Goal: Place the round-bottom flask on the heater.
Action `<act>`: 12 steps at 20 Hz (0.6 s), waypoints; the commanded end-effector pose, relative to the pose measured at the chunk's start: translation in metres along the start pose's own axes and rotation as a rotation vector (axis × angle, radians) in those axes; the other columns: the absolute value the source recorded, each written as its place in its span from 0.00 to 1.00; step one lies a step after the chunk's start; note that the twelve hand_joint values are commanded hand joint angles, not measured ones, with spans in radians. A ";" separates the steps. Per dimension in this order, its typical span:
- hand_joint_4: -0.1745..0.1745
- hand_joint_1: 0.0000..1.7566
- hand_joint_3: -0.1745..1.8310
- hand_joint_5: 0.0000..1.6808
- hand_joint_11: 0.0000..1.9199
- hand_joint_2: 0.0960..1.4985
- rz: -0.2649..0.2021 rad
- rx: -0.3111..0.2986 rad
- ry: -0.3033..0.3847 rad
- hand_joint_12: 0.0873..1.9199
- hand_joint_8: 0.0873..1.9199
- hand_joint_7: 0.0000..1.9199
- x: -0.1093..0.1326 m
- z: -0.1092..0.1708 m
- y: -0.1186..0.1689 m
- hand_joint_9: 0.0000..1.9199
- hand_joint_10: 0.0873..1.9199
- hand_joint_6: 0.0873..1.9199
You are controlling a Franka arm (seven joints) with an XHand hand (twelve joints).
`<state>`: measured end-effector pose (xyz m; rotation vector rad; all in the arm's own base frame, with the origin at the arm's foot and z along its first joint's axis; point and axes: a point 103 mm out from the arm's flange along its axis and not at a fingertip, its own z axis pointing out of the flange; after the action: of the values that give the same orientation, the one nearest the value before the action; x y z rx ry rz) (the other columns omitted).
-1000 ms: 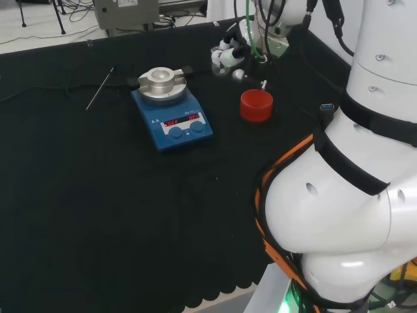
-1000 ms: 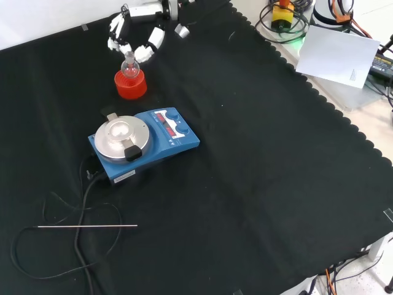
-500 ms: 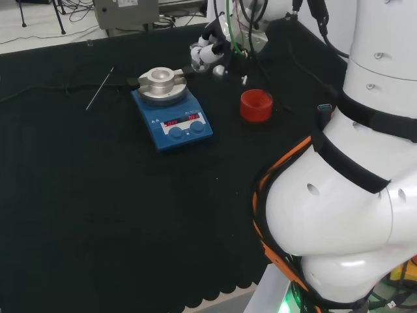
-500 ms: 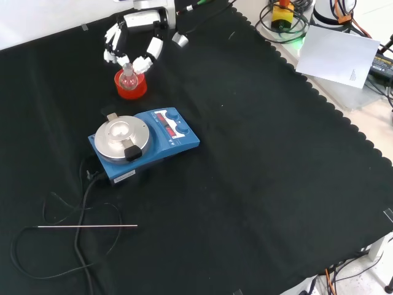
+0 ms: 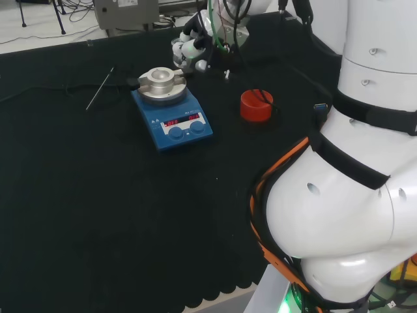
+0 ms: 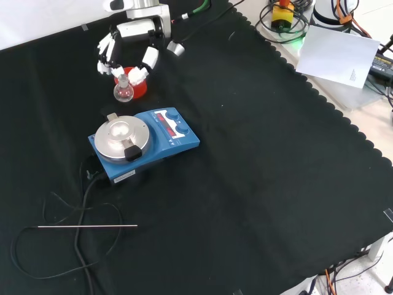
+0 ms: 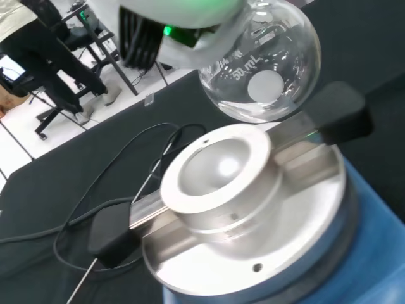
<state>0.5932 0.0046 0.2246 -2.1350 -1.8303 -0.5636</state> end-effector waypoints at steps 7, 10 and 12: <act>1.00 0.62 0.45 0.69 0.28 0.41 -0.033 0.044 0.024 0.64 0.28 0.38 0.032 0.026 0.009 0.46 0.24 0.45; 1.00 0.62 0.46 0.69 0.28 0.41 -0.039 0.050 0.029 0.64 0.27 0.38 0.036 0.031 0.012 0.46 0.24 0.45; 1.00 0.62 0.46 0.69 0.27 0.41 -0.042 0.056 0.035 0.64 0.27 0.38 0.038 0.034 0.013 0.46 0.24 0.45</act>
<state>0.6116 0.0424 0.2154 -2.0626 -1.8545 -0.5487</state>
